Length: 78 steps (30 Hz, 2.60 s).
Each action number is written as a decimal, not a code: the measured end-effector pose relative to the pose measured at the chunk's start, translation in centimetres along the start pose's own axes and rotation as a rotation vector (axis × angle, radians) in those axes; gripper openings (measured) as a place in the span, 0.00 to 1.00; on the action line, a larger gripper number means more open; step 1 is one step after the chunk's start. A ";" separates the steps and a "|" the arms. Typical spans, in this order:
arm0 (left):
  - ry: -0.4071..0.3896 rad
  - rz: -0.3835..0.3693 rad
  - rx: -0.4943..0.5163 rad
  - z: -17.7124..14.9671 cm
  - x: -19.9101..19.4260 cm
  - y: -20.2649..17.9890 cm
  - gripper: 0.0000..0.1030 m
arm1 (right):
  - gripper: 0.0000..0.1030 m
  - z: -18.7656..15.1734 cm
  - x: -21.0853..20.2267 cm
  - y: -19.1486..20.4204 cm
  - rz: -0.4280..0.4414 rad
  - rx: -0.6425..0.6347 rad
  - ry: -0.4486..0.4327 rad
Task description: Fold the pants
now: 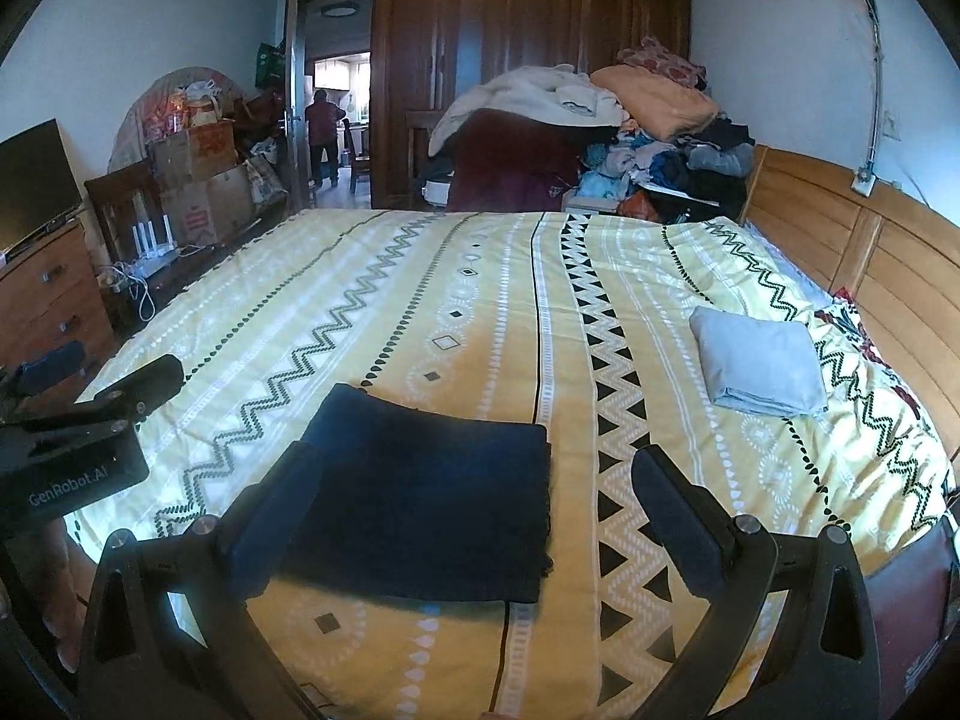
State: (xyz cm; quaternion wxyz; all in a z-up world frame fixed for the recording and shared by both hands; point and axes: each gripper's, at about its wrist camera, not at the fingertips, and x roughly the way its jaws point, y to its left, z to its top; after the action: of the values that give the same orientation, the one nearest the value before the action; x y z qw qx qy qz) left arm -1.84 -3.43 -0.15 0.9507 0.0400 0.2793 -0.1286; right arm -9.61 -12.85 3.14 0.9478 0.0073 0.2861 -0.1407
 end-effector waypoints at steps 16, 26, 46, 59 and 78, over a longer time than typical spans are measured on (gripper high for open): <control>0.010 -0.001 0.004 -0.1 0.4 0.1 1.00 | 1.00 -0.1 0.5 0.2 -0.007 -0.011 0.018; 0.030 -0.002 -0.004 -0.3 1.2 0.4 1.00 | 1.00 -0.3 1.0 0.3 0.004 -0.005 0.029; -0.080 0.103 0.024 -0.1 -0.3 0.9 1.00 | 1.00 -0.8 1.8 0.4 -0.008 -0.010 0.029; -0.090 0.103 0.045 0.2 0.0 0.7 1.00 | 1.00 -0.9 2.1 0.2 -0.012 -0.010 0.034; 0.025 0.005 -0.002 -0.9 2.0 0.7 1.00 | 1.00 -1.3 3.1 0.2 0.022 0.008 0.056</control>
State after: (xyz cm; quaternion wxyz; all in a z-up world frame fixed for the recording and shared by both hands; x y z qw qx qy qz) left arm -0.50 -3.05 -1.95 0.9475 0.0414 0.2912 -0.1254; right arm -7.78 -13.31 0.40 0.9409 0.0182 0.3118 -0.1312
